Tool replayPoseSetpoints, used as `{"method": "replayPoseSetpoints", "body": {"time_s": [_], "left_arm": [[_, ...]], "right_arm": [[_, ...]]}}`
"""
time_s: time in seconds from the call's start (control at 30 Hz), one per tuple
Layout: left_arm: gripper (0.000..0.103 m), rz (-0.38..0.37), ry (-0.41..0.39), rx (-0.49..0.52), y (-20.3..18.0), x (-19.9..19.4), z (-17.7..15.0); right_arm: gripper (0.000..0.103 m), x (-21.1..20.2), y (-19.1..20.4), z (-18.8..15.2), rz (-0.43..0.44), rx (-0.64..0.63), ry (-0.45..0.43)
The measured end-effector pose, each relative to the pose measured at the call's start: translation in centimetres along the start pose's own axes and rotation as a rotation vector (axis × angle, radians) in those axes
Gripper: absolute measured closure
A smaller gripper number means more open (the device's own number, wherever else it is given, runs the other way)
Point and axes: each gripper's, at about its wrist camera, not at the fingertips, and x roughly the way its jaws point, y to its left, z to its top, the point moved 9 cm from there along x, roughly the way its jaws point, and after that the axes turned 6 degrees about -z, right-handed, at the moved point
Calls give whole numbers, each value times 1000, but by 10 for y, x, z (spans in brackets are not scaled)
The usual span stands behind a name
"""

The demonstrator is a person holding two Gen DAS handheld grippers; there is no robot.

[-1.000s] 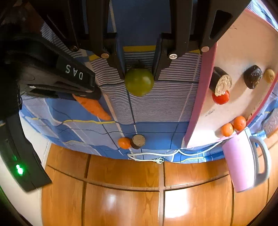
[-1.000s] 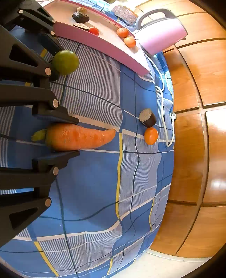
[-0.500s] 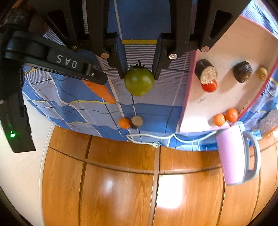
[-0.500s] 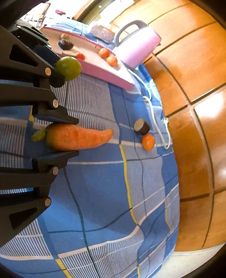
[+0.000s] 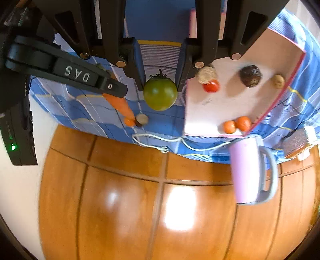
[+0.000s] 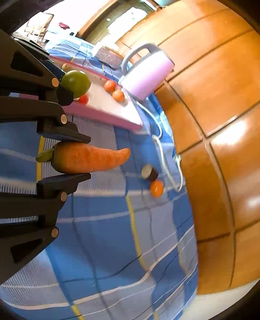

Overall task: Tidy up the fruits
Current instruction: 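Carry the lime into the tray with the left tool while the right tool carries the carrot there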

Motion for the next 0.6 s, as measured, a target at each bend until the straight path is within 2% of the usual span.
{"method": "replayPoseSetpoints", "body": {"time_s": [0.13,0.27,0.4,0.53,0.6], "left_arm": [[73,49,-20,-70,28,-6,7],[73,126,-47,-148,63,-11,15],[73,223,-66,-267,112,-13,17],[73,300,-69,-428,162,-14,8],[73,327,-54,-468,174,-11,3]], "right_arm": [[74,2,30,11,22,-50,-11],[74,9,57,19,39,-92,-14],[74,19,81,22,61,-116,-2],[73,34,103,19,100,-118,41],[70,44,111,17,122,-97,82]]}}
